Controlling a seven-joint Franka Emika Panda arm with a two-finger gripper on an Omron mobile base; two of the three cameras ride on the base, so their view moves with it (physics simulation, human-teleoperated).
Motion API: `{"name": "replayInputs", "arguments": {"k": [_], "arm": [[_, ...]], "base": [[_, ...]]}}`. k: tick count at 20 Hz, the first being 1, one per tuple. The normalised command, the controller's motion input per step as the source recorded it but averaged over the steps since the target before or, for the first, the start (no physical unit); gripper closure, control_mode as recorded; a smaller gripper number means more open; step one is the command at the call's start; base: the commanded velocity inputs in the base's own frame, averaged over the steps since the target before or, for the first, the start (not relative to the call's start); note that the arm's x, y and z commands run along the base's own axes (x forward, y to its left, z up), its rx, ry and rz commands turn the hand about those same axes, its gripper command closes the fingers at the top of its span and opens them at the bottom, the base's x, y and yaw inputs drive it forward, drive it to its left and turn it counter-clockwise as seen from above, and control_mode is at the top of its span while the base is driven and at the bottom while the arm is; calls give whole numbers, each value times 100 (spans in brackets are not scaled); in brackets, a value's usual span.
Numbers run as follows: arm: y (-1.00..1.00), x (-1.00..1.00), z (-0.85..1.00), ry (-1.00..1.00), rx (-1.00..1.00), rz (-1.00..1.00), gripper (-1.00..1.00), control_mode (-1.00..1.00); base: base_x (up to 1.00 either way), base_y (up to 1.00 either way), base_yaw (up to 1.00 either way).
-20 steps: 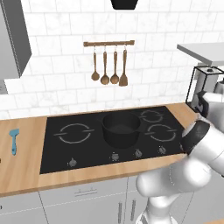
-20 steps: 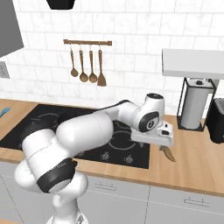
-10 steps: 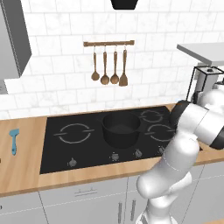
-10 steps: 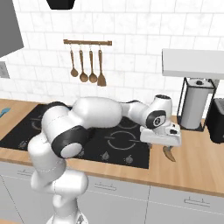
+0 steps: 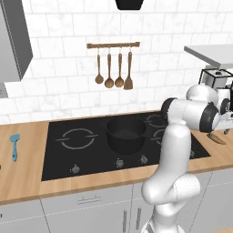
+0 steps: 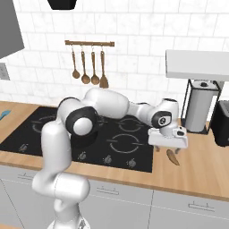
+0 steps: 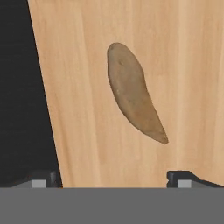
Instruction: Put the onion and sweet potato in the pot. Retrieve the spatula and lightly stir the vegetables in the pot.
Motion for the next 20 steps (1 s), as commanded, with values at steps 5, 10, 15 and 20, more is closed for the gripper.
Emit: {"name": "replayInputs", "arguments": {"k": [5, 10, 15, 20], "arm": [[-26, 18, -26, 7, 0, 3, -100, -100], [-16, 14, -29, 6, 0, 6, -100, -100], [-5, 10, -31, 3, 0, 7, -100, -100], [0, 4, -30, 0, 0, 9, -100, -100]], "base": [[0, 0, 0], [0, 0, 0], [0, 0, 0], [0, 0, 0]]}}
